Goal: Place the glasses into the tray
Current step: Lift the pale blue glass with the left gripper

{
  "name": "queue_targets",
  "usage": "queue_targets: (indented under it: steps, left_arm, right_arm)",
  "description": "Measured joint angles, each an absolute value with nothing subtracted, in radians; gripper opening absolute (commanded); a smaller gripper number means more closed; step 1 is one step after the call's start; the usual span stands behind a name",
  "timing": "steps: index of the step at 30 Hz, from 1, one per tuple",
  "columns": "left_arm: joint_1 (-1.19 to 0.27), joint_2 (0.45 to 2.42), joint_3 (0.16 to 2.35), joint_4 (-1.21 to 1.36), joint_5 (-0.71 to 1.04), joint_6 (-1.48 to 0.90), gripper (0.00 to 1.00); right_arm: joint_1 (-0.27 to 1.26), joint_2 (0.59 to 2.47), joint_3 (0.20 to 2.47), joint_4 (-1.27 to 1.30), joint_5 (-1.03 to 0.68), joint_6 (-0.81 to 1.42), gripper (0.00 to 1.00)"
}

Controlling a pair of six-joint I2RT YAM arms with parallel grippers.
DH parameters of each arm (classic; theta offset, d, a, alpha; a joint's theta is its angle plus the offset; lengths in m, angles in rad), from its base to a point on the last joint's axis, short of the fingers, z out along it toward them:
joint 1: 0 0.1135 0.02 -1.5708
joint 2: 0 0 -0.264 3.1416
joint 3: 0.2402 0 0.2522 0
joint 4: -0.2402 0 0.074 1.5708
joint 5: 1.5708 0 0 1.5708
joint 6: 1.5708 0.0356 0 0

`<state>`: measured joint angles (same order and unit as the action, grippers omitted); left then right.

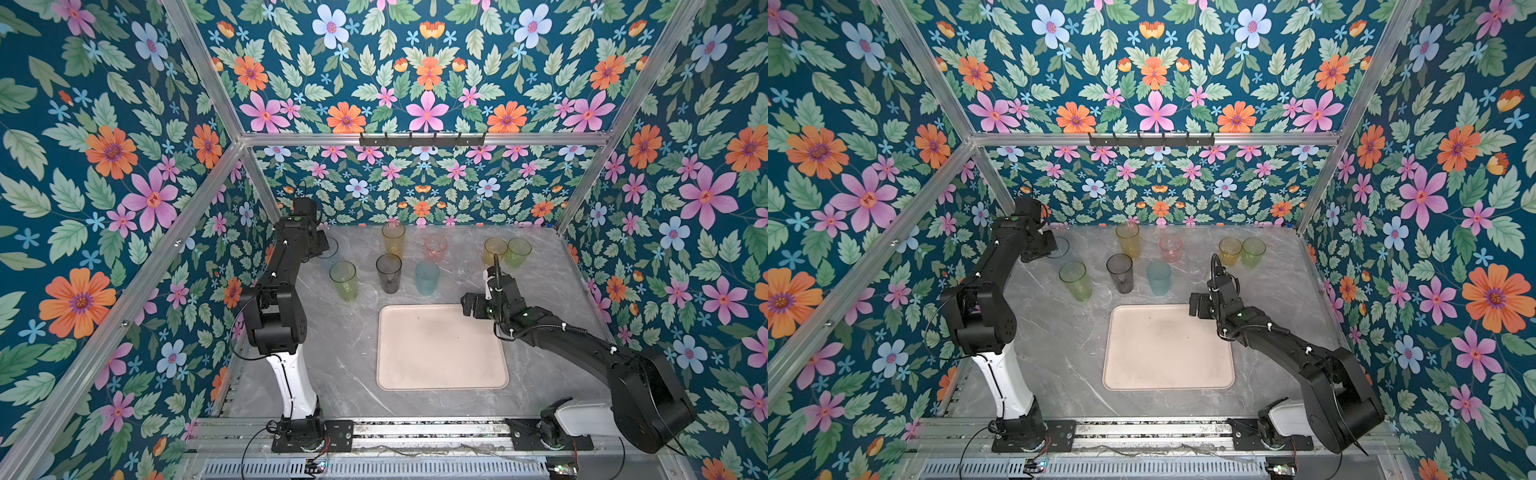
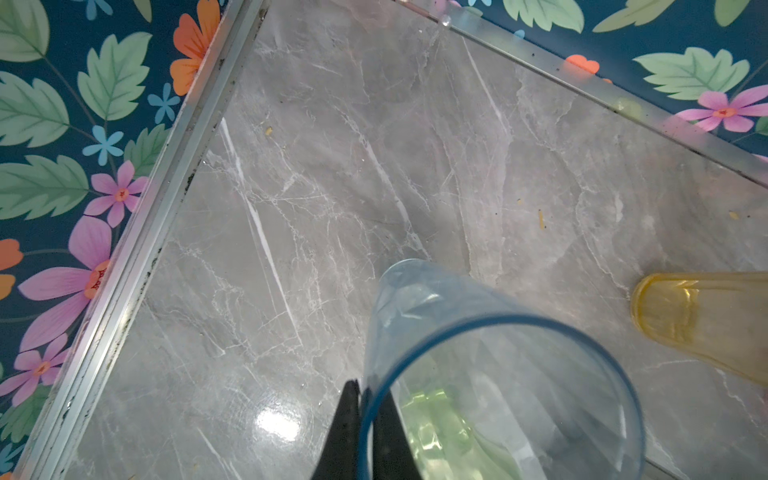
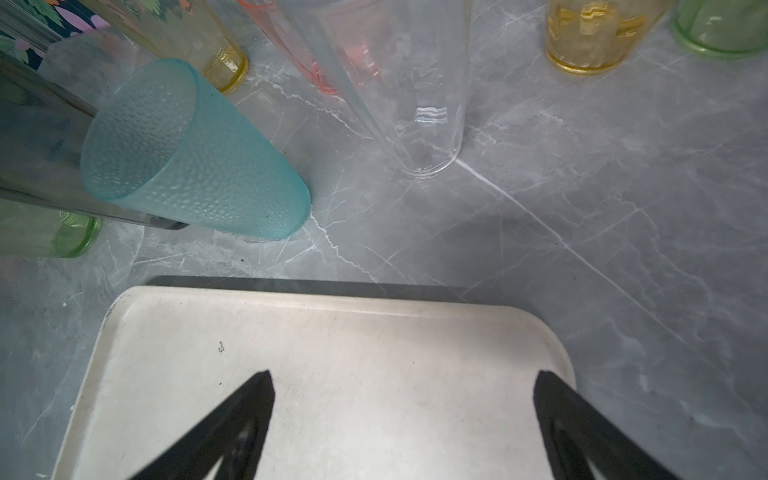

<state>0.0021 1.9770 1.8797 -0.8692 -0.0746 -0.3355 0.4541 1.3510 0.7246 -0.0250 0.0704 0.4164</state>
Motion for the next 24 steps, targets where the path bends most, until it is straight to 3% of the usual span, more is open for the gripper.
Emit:
queue_targets:
  steps: [24]
  left_arm:
    - [-0.074,1.802,2.111,-1.122,-0.132,-0.282,0.0]
  right_arm:
    - [0.454,1.365,0.736,-0.028,0.074,0.416,0.99]
